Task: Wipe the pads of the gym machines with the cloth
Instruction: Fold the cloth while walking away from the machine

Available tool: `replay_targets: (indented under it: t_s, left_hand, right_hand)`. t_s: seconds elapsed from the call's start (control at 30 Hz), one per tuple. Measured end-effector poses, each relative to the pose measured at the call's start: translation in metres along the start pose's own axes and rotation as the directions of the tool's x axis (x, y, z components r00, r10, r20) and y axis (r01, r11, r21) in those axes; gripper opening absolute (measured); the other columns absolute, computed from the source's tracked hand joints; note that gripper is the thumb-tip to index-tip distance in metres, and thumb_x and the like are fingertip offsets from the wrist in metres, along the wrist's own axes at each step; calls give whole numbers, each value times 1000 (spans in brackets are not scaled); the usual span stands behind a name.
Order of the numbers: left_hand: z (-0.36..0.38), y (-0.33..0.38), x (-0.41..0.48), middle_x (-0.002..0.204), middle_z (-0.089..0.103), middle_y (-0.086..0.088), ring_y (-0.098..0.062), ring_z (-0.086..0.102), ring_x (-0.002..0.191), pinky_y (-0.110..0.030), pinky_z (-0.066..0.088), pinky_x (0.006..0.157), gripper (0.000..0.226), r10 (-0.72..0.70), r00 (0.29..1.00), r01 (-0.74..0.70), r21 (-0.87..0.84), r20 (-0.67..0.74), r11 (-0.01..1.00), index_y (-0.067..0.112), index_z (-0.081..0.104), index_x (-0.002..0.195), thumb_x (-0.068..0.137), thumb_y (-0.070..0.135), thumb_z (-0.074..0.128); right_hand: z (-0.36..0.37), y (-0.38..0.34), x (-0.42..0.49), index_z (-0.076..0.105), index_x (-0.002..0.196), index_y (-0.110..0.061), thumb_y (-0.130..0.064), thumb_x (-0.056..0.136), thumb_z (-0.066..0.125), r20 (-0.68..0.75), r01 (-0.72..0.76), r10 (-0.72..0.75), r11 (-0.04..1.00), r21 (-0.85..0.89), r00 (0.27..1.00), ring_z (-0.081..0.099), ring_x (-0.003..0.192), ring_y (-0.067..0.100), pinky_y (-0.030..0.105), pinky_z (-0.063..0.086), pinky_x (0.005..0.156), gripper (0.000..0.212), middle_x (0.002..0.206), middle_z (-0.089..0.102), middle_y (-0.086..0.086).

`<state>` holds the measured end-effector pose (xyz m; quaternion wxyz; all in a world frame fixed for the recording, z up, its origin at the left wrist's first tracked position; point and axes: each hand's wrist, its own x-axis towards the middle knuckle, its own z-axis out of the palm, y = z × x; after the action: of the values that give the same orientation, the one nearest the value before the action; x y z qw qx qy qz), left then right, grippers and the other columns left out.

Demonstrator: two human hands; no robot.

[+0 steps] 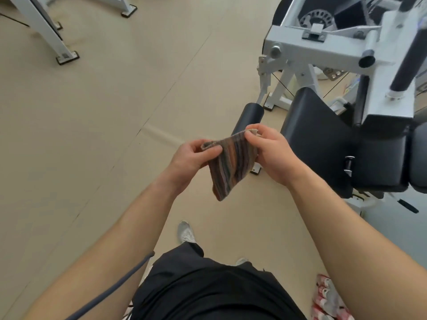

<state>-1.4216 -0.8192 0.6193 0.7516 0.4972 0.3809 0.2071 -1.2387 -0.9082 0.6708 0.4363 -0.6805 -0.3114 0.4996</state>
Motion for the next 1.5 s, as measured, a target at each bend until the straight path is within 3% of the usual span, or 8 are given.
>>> replay_targets:
  t_s: [0.27,0.37,0.57,0.7,0.93,1.23,1.37,1.5]
  left_hand:
    - [-93,69,41,79,69,-5,-23,64,74,-43,55,65,42,184,932,-148,136,-312,980,10,69,85,92,52,64]
    - [-119,74,57,103,72,-18,-26,68,91,-37,56,75,74,132,978,-128,37,-161,991,9,70,113,88,72,41]
    - [-160,76,94,109,73,-13,-29,69,104,-45,55,93,45,115,988,-106,95,-103,990,4,68,112,82,36,75]
    - [-177,98,130,93,74,3,-12,69,89,-32,54,77,13,65,976,-54,58,-208,997,14,70,105,95,22,67]
    - [-184,169,229,89,77,1,-18,73,77,-38,58,73,30,116,914,1,287,-388,958,24,58,114,89,25,74]
    - [-174,257,348,98,67,8,-9,63,82,-19,49,76,44,158,987,-61,886,-14,460,29,70,118,77,13,77]
    - [-173,279,410,87,59,9,-15,57,85,-25,41,74,21,249,964,-153,964,96,218,22,74,103,83,17,73]
    - [-178,305,473,87,56,8,-21,60,89,-32,46,74,11,257,957,-162,982,133,96,27,72,95,85,26,67]
  right_hand:
    - [87,-64,84,59,108,-16,-25,105,49,-45,35,-29,990,137,999,62,93,19,35,53,77,13,102,62,6]
    - [109,-92,120,62,119,-5,-22,105,49,-36,5,8,942,337,999,68,96,24,36,57,78,25,108,67,12]
    - [111,-113,205,67,117,-6,-28,104,43,49,-165,165,823,544,985,67,103,28,49,53,100,36,110,69,13]
    - [102,-112,274,65,125,0,-22,104,44,20,-256,309,749,611,951,73,102,28,43,59,86,37,117,73,13]
    - [85,-122,395,62,124,5,-13,99,49,-27,-354,477,688,633,878,75,97,33,39,61,62,33,116,73,21]
    - [24,-163,499,64,113,3,-10,98,52,-118,-329,488,728,601,865,74,91,30,36,62,64,23,112,72,18]
    - [10,-172,523,54,137,-20,-20,95,55,-191,-349,405,898,270,894,58,119,26,40,50,96,42,129,58,2]
    - [17,-188,546,67,124,-29,-5,90,52,9,-168,168,985,49,986,61,110,14,31,47,97,44,124,67,-2]
